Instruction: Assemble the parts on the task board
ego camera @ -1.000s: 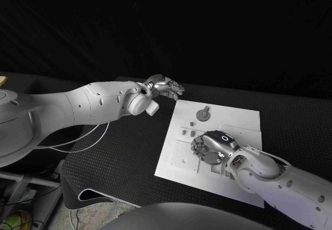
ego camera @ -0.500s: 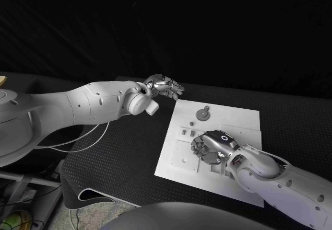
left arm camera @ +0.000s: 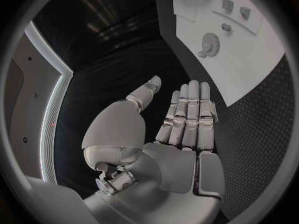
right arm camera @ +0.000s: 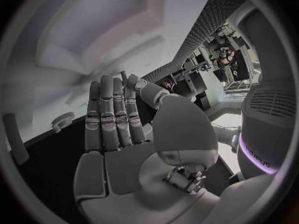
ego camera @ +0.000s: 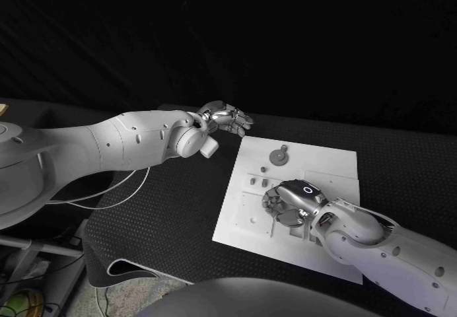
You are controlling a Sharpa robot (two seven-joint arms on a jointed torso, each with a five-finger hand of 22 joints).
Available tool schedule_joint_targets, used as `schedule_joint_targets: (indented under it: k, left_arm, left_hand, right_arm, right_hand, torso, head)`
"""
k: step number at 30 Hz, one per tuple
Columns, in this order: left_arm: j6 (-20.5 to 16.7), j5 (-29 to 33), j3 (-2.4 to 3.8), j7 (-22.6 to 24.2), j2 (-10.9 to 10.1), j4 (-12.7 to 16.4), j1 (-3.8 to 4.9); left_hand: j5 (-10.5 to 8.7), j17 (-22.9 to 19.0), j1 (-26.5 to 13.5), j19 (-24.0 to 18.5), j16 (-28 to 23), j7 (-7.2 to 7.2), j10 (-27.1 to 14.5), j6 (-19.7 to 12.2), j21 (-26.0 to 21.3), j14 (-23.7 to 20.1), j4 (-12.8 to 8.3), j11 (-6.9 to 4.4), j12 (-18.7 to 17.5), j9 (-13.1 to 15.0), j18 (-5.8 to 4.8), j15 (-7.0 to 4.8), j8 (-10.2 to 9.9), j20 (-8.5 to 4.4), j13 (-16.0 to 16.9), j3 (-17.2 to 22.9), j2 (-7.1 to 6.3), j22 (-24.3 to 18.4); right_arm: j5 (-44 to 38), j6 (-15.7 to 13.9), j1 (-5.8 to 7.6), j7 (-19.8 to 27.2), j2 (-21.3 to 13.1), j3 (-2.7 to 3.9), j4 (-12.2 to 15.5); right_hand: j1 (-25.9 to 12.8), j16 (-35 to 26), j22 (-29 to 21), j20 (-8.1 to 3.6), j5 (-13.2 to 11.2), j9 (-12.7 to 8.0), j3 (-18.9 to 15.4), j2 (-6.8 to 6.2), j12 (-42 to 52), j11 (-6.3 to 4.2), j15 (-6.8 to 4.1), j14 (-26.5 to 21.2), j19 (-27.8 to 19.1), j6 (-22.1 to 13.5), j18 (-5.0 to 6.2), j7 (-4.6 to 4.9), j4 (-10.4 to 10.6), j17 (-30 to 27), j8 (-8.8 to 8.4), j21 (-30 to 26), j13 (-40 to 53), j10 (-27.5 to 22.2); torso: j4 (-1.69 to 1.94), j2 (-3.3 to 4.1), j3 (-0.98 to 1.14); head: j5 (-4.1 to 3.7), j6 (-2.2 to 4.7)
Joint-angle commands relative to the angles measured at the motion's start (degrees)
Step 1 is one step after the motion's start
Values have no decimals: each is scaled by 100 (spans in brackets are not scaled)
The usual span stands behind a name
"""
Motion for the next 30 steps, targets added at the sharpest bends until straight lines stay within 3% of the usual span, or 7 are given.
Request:
schedule_joint_targets:
  k: [1, 19, 30]
  left_arm:
    - [-3, 33, 4, 58, 9, 12, 14]
    - [-5, 33, 4, 50, 8, 13, 26]
    - [5, 33, 4, 40, 21, 11, 39]
  left_hand:
    - [-2, 10, 27, 45, -27, 20, -21, 1, 27, 53, 10, -23, 38, -7, -2, -2, 22, -3, -8, -20, -17, -9]
    - [-3, 16, 27, 45, -34, 20, -25, -1, 27, 54, 10, -22, 39, -9, -3, -2, 22, -3, -11, -21, -20, -15]
    - [-3, 21, 27, 45, -38, 21, -26, -2, 27, 54, 10, -22, 40, -10, -3, -2, 23, -3, -13, -21, -21, -19]
  right_arm:
    - [-71, 253, -19, 13, 3, -43, -8]
    - [-139, 390, -17, -53, 26, -75, -7]
    - [-310, 556, -13, -330, 78, -80, -36]
  right_hand:
    - [13, -31, 140, 14, 38, -1, 8, 59, -23, 5, -37, -6, -12, 13, 74, 19, -22, 8, -15, 34, 6, 16]
    - [7, -38, 140, 16, 38, 4, 5, 63, -28, 6, -35, -8, -20, 11, 74, 21, -23, 12, -19, 36, 15, 14]
    - [-33, -68, 137, 27, 38, 8, -6, 63, -56, 22, -20, -37, -58, -18, 68, 36, -16, 17, -44, 29, 28, -18]
  torso:
    - [3, -1, 2]
    - [2, 0, 3]
    - [5, -1, 3]
  head:
    - [-3, -5]
    - [-15, -18]
    - [-28, -15]
